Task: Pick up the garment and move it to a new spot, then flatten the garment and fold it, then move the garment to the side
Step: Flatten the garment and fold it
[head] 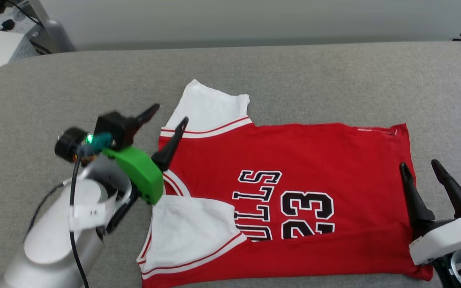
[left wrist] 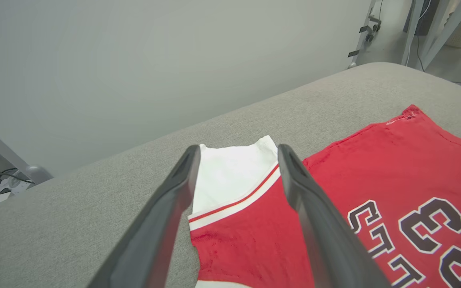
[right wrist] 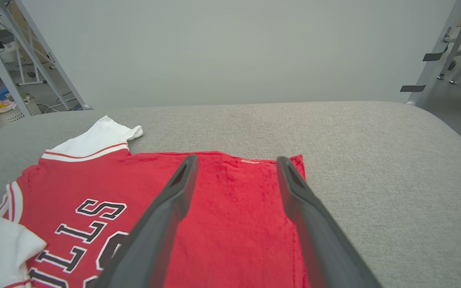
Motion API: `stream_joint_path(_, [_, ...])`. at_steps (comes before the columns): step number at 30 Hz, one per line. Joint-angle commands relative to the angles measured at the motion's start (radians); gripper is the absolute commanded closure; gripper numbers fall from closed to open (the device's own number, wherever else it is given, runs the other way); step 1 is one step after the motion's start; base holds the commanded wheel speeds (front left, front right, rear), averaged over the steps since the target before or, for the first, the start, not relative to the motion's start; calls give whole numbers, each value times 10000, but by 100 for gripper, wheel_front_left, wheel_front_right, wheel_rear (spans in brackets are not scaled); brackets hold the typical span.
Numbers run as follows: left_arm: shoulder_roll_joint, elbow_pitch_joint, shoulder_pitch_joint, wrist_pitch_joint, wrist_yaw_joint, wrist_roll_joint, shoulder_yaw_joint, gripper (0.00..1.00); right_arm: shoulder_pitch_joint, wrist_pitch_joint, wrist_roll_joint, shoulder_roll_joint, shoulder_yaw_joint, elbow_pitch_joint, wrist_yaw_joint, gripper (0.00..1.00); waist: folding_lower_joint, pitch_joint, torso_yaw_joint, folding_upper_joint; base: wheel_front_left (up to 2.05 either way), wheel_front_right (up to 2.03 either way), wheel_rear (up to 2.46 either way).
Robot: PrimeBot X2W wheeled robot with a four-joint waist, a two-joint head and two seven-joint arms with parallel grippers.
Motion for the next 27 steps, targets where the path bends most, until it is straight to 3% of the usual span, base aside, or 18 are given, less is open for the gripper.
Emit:
stream_joint_path(1, [143, 193, -776, 496, -140, -92, -109, 0, -256, 29, -83, 41, 89, -116, -7, 0, 0, 896, -631, 0, 0, 0, 0])
stream_joint_path(9, [801, 1812, -4167, 4028, -337, -1444, -894, 0, -1010, -219, -83, 151, 726, -160, -7, 0, 0, 2233, -1574, 0, 0, 0, 0])
stream_joint_path(17, [1510, 3442, -6356, 7277, -343, -2927, -1592, 0, -1595, -534, -30, 271, 1372, -72, -7, 0, 0, 3215, -2317, 0, 0, 0, 0])
stream_joint_path(22, [1460, 4372, -7006, 7997, -344, -3486, -1491, 0, -1783, -673, 7, 293, 1664, 51, -7, 0, 0, 3610, -2621, 0, 0, 0, 0])
stream_joint_path(27, [1465, 4933, -7293, 7812, -344, -3343, -1707, 0, -1894, -795, 37, 284, 1818, 184, -7, 0, 0, 3777, -2796, 0, 0, 0, 0])
